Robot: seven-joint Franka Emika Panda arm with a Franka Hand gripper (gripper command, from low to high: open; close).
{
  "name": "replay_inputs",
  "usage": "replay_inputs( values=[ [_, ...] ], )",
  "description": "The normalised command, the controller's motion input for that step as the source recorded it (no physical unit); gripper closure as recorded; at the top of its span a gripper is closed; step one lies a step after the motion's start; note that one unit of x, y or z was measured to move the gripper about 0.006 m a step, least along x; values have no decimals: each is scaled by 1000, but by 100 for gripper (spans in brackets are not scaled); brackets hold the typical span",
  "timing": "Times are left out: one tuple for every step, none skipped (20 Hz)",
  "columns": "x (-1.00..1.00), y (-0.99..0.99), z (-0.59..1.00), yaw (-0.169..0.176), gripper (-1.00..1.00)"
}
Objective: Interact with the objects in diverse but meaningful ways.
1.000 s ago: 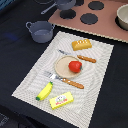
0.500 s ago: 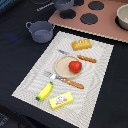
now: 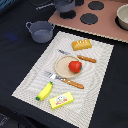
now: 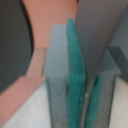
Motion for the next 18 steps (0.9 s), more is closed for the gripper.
replay_inputs(
  values=[
    [357, 31, 0, -32, 100],
    [377, 123, 6, -27, 100],
    [409, 191, 17, -24, 100],
    [374, 194, 11, -19, 100],
    [346, 197, 3, -17, 100],
    [349, 214, 0, -14, 100],
    [346, 220, 0, -12, 100],
    [357, 240, 0, -7, 100],
    [363, 231, 0, -5, 100],
    [389, 269, 3, -7, 100],
    [386, 260, 23, -6, 100],
    [363, 251, 11, -7, 100],
    [371, 266, 14, -4, 100],
    [351, 263, 11, -3, 100],
    [329, 286, 3, -2, 100],
    [351, 289, 11, -4, 100],
    [386, 326, 14, -5, 100],
    [389, 329, 20, -7, 100]
  ],
)
